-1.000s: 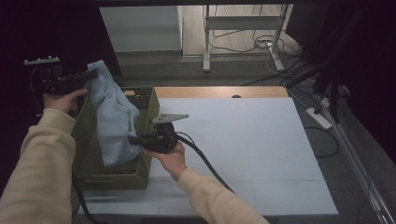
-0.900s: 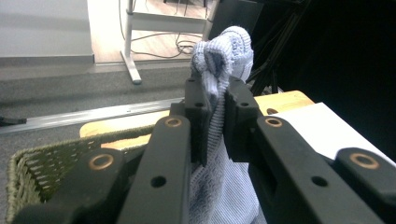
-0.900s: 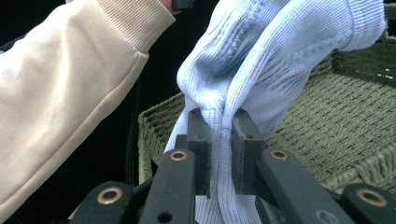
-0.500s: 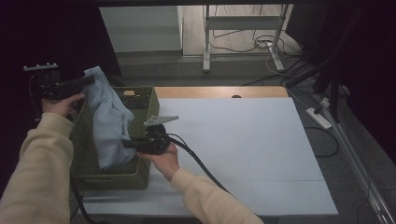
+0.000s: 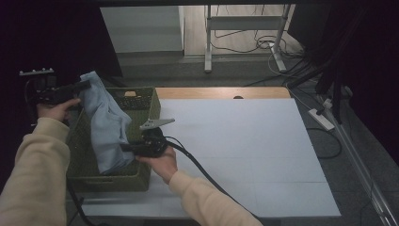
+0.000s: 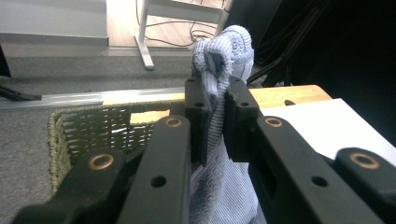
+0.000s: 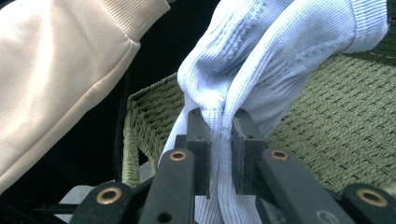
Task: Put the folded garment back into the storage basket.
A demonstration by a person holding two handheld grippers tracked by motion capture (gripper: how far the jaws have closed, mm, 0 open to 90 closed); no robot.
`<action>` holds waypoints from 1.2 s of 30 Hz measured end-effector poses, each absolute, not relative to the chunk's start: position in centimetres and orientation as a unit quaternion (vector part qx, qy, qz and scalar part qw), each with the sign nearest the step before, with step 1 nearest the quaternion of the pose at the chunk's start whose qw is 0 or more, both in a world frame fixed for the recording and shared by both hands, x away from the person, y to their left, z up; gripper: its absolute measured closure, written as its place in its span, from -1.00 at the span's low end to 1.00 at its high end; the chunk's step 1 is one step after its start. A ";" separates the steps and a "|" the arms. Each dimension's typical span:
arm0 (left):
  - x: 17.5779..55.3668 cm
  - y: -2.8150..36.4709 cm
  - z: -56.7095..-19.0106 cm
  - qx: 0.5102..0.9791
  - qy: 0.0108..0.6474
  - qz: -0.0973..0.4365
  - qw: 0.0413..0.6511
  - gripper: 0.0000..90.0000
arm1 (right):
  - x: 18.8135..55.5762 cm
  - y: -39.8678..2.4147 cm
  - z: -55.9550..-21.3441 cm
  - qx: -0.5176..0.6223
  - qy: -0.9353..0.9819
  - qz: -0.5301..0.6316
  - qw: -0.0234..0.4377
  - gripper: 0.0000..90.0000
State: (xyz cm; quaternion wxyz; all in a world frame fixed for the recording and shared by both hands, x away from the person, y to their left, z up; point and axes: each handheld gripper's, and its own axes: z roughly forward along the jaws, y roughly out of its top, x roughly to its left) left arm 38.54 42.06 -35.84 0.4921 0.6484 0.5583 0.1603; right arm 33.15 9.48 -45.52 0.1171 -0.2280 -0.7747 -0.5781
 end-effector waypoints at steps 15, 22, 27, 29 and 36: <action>38.4 42.5 -36.2 0.646 0.566 0.161 0.486 0.79 | 33.1 10.3 -45.7 -0.230 -0.778 -0.569 0.133 0.76; 38.6 42.5 -36.1 0.649 0.567 0.164 0.480 0.79 | 33.3 10.3 -45.7 -0.240 -0.772 -0.572 0.137 0.76; 39.0 42.4 -36.6 0.655 0.571 0.164 0.468 0.79 | 33.1 10.7 -45.9 -0.249 -0.774 -0.565 0.139 0.76; 39.1 42.3 -36.9 0.656 0.572 0.162 0.465 0.79 | 33.0 11.0 -46.1 -0.250 -0.777 -0.561 0.139 0.76; 38.9 42.8 -37.5 0.655 0.579 0.161 0.458 0.79 | 32.6 11.7 -46.1 -0.250 -0.784 -0.551 0.135 0.76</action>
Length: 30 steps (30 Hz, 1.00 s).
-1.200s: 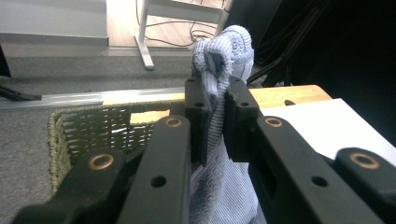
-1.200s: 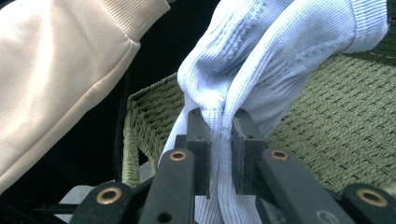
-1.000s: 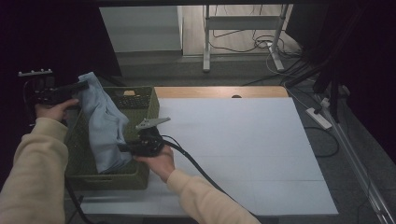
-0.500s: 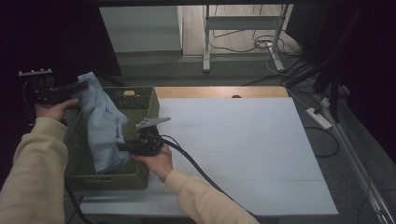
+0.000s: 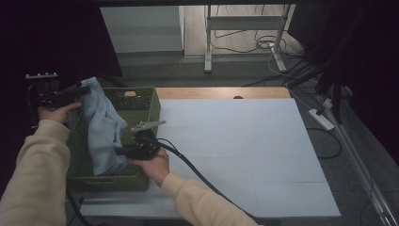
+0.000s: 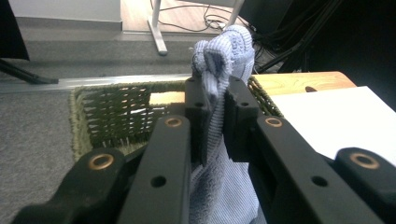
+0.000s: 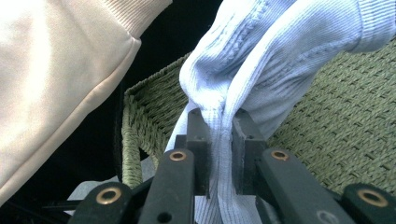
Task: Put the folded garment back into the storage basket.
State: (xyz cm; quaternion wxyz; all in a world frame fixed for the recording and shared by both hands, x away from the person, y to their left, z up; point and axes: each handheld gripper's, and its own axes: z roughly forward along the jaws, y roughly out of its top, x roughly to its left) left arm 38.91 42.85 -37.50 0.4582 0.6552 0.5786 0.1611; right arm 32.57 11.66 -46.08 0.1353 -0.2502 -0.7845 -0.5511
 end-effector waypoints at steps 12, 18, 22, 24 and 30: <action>39.4 43.3 -38.5 0.637 0.617 0.165 0.431 0.18 | 31.8 13.3 -45.4 -0.256 -0.809 -0.523 0.082 -0.15; 39.8 42.6 -39.0 0.634 0.616 0.171 0.434 -0.29 | 32.5 11.9 -44.1 -0.269 -0.801 -0.533 0.051 -0.26; 39.6 41.9 -38.8 0.645 0.600 0.174 0.441 -0.24 | 33.0 10.7 -44.2 -0.273 -0.792 -0.543 0.060 -0.21; 39.7 41.6 -38.8 0.652 0.592 0.171 0.442 -0.23 | 33.1 10.3 -44.3 -0.275 -0.788 -0.546 0.065 -0.20; 39.5 41.0 -38.9 0.664 0.579 0.160 0.446 -0.19 | 33.2 9.0 -44.5 -0.271 -0.785 -0.552 0.078 -0.16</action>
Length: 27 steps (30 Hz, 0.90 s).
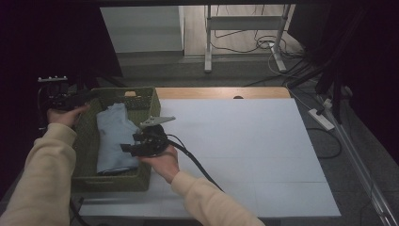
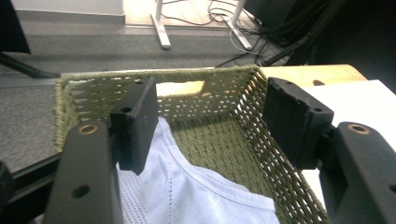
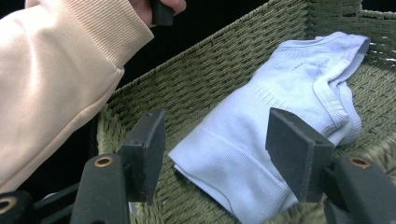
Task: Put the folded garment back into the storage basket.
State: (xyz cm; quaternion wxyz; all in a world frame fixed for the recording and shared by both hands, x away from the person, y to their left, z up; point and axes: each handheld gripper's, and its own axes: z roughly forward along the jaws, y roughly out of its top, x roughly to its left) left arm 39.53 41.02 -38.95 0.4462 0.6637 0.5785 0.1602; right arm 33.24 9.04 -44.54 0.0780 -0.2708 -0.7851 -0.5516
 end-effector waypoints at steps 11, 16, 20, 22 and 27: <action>38.5 40.0 -39.0 0.681 0.552 0.142 0.460 -0.13 | 34.0 5.9 -45.0 -0.271 -0.779 -0.559 0.087 -0.16; 37.6 38.9 -38.6 0.685 0.537 0.141 0.472 -0.14 | 34.3 4.2 -45.1 -0.274 -0.775 -0.562 0.087 -0.18; 36.9 37.8 -38.4 0.695 0.520 0.142 0.476 -0.14 | 34.4 2.8 -45.2 -0.276 -0.772 -0.565 0.087 -0.19; 36.7 37.6 -38.3 0.698 0.515 0.142 0.476 -0.14 | 34.5 2.1 -45.3 -0.279 -0.772 -0.566 0.085 -0.19; 35.9 36.1 -38.3 0.705 0.503 0.136 0.482 -0.14 | 34.6 -0.1 -45.4 -0.287 -0.765 -0.571 0.078 -0.19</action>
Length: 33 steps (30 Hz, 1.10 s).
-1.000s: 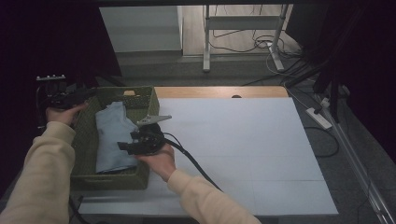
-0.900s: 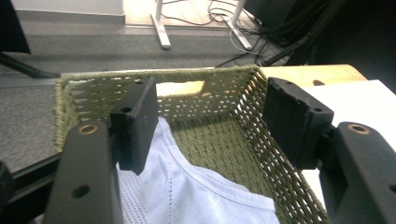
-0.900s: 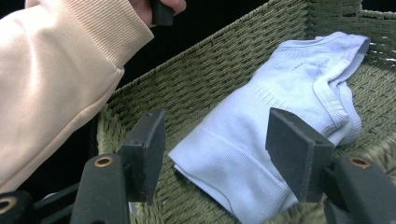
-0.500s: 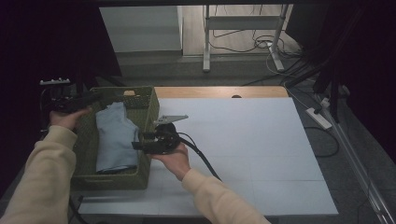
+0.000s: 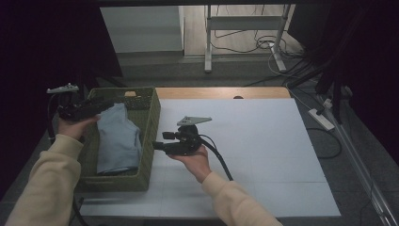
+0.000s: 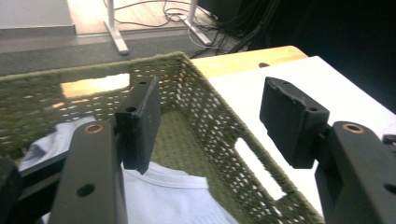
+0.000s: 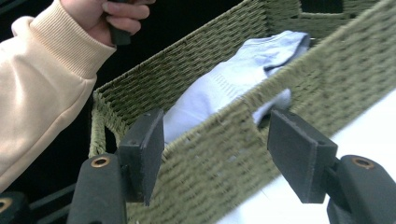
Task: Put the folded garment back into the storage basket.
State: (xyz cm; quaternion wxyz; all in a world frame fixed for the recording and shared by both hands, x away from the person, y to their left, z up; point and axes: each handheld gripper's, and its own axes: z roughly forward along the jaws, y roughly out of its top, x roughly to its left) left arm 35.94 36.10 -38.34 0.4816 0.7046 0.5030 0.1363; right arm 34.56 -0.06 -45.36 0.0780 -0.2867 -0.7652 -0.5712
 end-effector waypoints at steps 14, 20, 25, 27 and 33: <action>34.6 32.1 -39.0 0.717 0.469 0.116 0.504 -0.14 | 34.6 -5.7 -45.3 -0.302 -0.752 -0.583 0.056 -0.21; 33.3 30.4 -39.1 0.723 0.449 0.110 0.513 -0.13 | 34.5 -8.1 -45.2 -0.310 -0.747 -0.587 0.044 -0.21; 32.4 28.9 -39.1 0.730 0.431 0.106 0.520 -0.13 | 34.1 -10.4 -45.3 -0.317 -0.745 -0.586 0.033 -0.21; 32.1 28.3 -39.1 0.733 0.425 0.105 0.522 -0.13 | 33.9 -11.3 -45.3 -0.318 -0.745 -0.585 0.026 -0.21; 31.3 26.3 -39.6 0.741 0.407 0.097 0.525 -0.13 | 33.2 -14.4 -45.3 -0.328 -0.742 -0.584 0.012 -0.21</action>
